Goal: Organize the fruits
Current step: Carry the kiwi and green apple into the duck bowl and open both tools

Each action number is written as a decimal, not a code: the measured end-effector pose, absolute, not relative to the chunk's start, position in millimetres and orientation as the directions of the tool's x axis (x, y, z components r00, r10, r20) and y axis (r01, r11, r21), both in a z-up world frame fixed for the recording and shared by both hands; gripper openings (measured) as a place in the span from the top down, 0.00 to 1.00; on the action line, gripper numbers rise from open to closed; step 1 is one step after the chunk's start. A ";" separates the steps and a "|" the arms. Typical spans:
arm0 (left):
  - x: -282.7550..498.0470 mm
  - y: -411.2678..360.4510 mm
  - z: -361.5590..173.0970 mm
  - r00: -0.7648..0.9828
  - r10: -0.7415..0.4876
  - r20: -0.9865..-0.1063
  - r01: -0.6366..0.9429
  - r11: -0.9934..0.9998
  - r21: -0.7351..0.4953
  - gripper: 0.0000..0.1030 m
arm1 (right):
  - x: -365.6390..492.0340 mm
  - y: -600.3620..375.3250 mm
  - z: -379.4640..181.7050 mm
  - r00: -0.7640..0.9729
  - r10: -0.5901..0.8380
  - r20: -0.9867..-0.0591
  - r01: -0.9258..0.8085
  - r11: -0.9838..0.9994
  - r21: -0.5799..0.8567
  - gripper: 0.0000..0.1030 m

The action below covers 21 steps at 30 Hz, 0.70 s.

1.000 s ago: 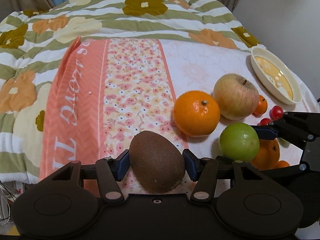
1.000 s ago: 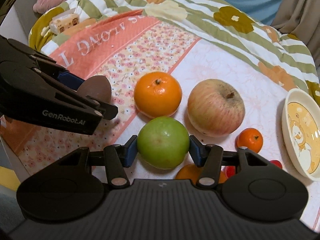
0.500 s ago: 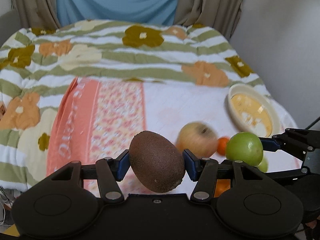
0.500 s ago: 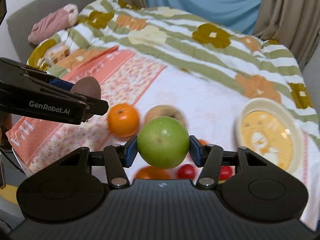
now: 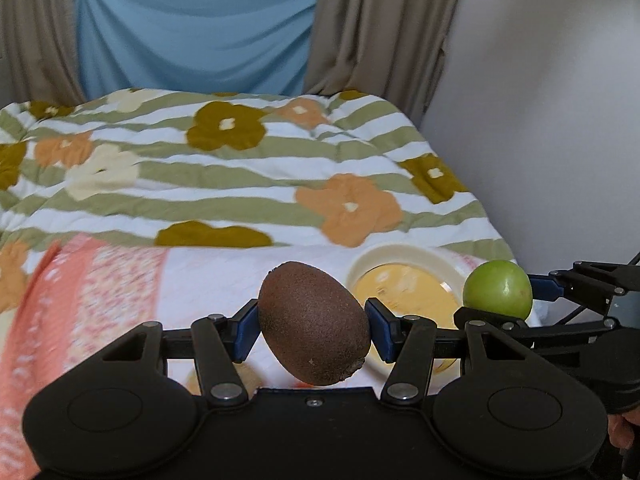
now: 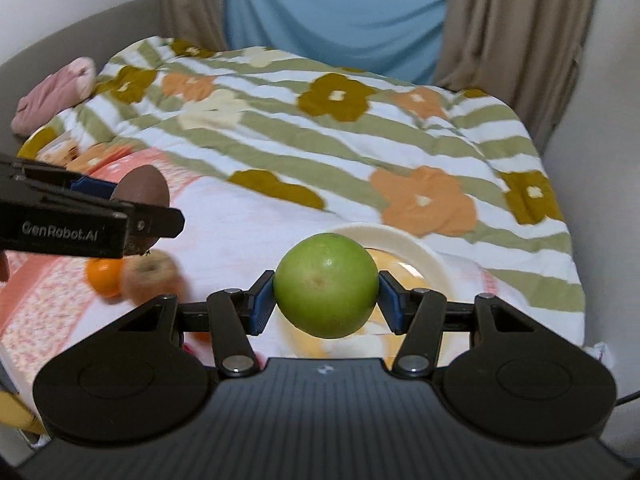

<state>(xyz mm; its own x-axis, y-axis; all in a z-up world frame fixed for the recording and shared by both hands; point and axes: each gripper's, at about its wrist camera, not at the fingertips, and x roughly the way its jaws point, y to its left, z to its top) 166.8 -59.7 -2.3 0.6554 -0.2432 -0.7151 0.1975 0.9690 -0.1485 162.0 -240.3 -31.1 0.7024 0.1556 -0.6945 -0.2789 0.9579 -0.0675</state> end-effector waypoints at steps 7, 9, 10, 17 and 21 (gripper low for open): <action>205.3 -124.2 -24.5 0.642 -0.267 -0.719 0.254 0.959 -0.129 0.42 | 205.2 -309.8 -48.7 0.688 0.166 -0.707 -0.217 0.976 0.018 0.33; 216.9 -141.6 -35.6 0.639 -0.273 -0.719 0.278 0.954 -0.114 0.42 | 219.1 -317.7 -56.4 0.681 0.170 -0.712 -0.212 0.977 0.031 0.33; 222.3 -148.4 -41.3 0.637 -0.274 -0.721 0.287 0.952 -0.109 0.42 | 225.5 -321.9 -60.3 0.679 0.172 -0.714 -0.210 0.977 0.037 0.33; 265.2 -178.7 -91.7 0.593 -0.247 -0.767 0.308 0.949 -0.068 0.42 | 264.0 -349.2 -94.8 0.653 0.167 -0.739 -0.189 0.981 0.054 0.33; 275.3 -191.3 -111.7 0.576 -0.213 -0.790 0.325 0.945 -0.018 0.42 | 274.1 -355.4 -105.3 0.639 0.177 -0.748 -0.194 0.979 0.065 0.33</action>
